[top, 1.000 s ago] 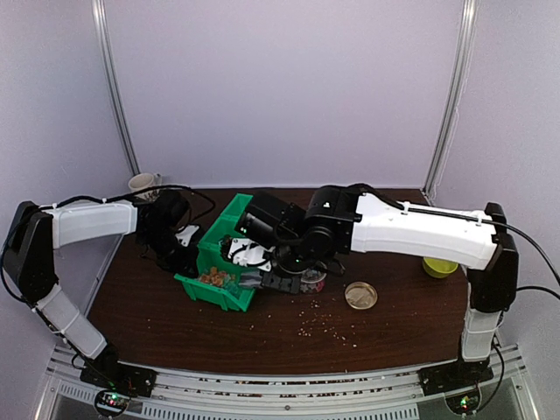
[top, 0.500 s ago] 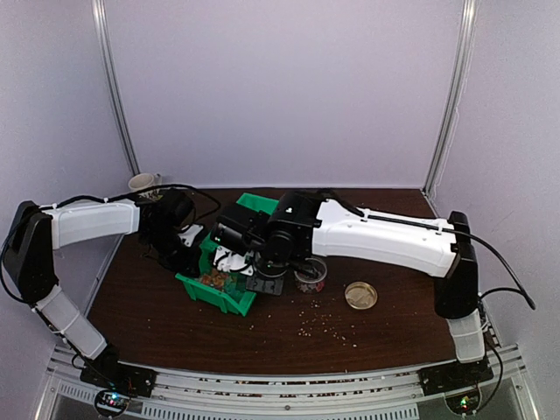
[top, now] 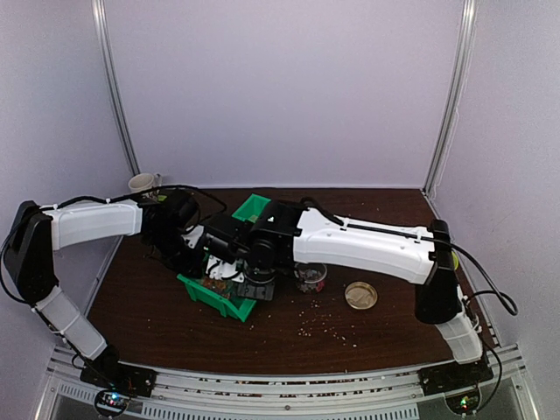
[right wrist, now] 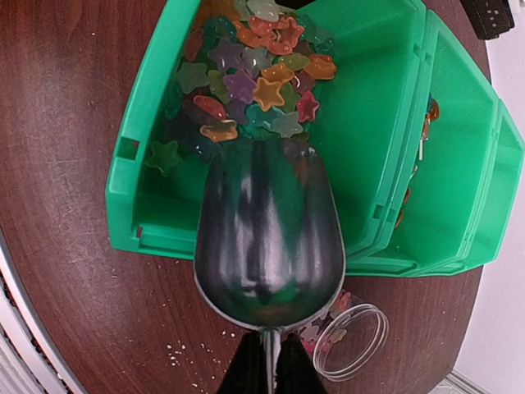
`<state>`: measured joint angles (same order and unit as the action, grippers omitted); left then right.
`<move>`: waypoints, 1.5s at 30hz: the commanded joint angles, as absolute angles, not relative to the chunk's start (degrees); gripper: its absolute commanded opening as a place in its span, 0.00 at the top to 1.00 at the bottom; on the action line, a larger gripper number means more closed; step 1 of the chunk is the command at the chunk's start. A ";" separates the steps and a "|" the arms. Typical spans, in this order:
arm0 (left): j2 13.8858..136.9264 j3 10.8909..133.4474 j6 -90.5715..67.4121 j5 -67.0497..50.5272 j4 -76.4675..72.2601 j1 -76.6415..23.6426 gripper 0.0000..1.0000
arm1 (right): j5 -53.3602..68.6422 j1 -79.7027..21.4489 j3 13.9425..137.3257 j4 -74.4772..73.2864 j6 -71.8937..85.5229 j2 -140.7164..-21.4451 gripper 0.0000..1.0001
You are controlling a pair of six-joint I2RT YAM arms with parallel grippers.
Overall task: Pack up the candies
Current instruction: Scoop the fake candies from the plate.
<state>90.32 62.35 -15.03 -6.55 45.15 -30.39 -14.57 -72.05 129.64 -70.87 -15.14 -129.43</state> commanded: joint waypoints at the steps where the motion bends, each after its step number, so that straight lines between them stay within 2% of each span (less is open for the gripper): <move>1: 86.95 66.14 -13.90 -10.13 35.84 -30.92 1.00 | -12.07 -72.42 130.86 -73.33 -15.76 -131.91 1.00; 5: 86.20 65.79 -13.71 -11.55 34.82 -31.12 1.00 | -8.79 -72.34 129.80 -70.35 -15.56 -132.43 1.00; 11: 85.57 65.68 -13.45 -12.37 34.47 -31.17 1.00 | -5.49 -71.24 120.87 -58.38 -12.64 -129.60 1.00; 28: 83.28 64.61 -13.78 -12.09 32.61 -31.12 1.00 | -4.20 -68.15 115.29 -47.44 3.73 -131.63 1.00; 36: 83.06 64.53 -13.91 -11.65 32.53 -31.16 1.00 | -3.87 -67.52 112.75 -42.77 5.74 -131.34 1.00; 41: 82.82 64.51 -13.97 -12.43 32.26 -31.12 1.00 | -4.96 -67.21 107.85 -35.89 5.75 -131.18 1.00; 45: 82.21 64.15 -14.03 -13.11 31.39 -31.03 1.00 | -5.35 -67.16 98.49 -24.32 4.20 -129.23 1.00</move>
<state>89.43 61.23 -14.04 -3.53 45.23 -30.06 -4.97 -68.23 107.20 -29.58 4.86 -127.70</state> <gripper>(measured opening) 0.068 0.079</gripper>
